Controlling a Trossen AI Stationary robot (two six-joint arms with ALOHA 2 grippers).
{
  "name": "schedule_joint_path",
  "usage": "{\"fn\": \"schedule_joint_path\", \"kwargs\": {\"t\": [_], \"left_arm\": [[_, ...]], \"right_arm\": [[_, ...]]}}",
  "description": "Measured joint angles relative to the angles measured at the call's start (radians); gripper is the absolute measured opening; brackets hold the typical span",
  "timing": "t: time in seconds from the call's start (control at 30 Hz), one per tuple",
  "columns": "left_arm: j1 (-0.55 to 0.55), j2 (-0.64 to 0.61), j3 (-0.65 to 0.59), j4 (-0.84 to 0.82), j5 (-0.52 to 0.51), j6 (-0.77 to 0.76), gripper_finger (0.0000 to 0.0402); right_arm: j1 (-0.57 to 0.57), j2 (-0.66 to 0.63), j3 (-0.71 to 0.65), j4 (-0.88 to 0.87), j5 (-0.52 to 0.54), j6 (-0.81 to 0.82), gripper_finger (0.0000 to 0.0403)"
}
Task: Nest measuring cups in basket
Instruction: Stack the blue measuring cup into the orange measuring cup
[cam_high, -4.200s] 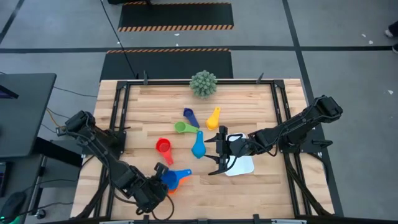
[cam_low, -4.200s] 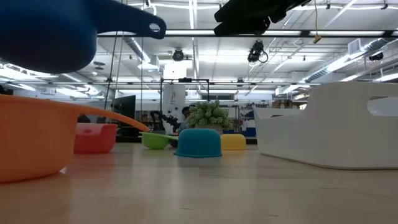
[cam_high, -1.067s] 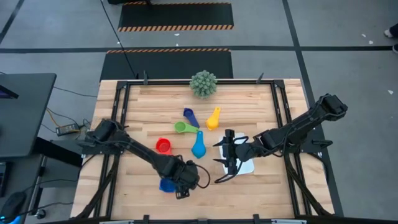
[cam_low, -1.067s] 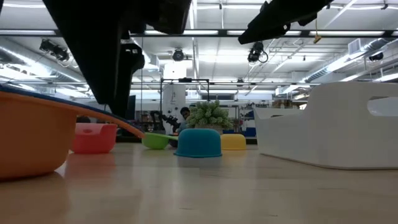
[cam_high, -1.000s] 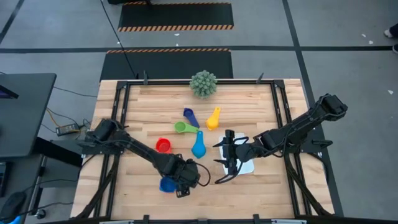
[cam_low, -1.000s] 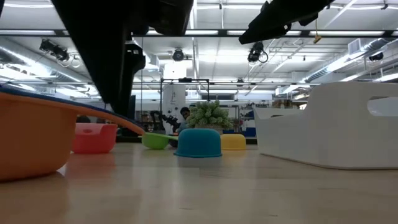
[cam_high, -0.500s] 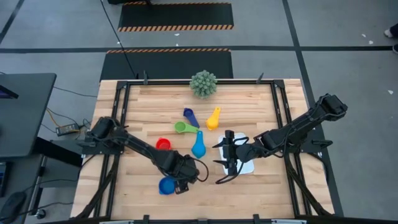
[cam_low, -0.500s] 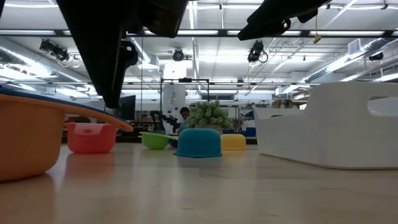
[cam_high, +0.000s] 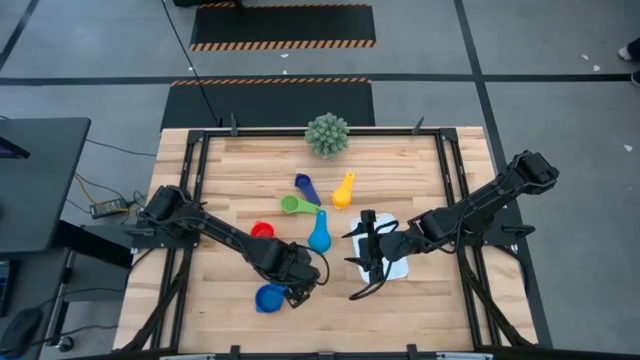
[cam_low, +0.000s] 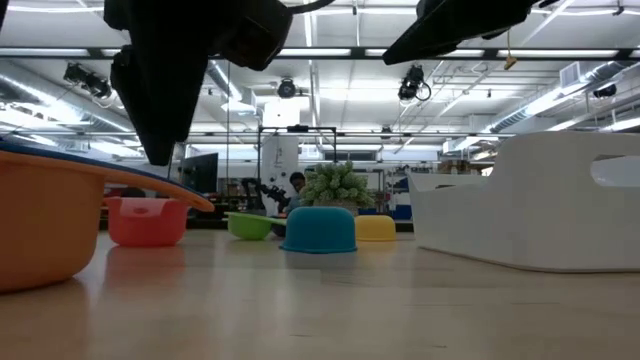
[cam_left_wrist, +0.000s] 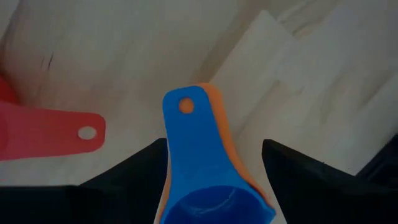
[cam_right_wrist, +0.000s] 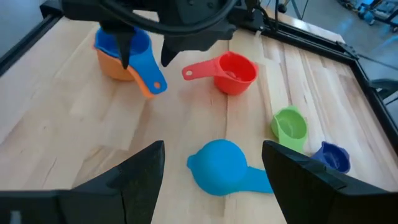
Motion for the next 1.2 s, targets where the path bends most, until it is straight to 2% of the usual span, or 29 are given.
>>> {"fn": "schedule_joint_path", "kwargs": {"t": [0.27, 0.67, 1.03, 1.2], "left_arm": [[0.009, 0.028, 0.001, 0.031, 0.008, -0.035, 0.0268], [0.045, 0.074, 0.001, 0.012, 0.083, -0.031, 0.0268], [0.036, 0.068, 0.005, -0.029, 0.075, -0.03, 0.0254], [0.035, 0.078, 0.005, 0.011, 0.127, -0.02, 0.0249]], "right_arm": [[0.016, -0.001, 0.0, -0.029, -0.011, -0.007, 0.0277], [0.052, -0.002, 0.0, -0.036, -0.036, -0.002, 0.0277], [0.052, -0.002, 0.0, -0.034, -0.036, -0.001, 0.0277], [0.052, -0.002, 0.0, -0.034, -0.036, -0.001, 0.0277]]}}
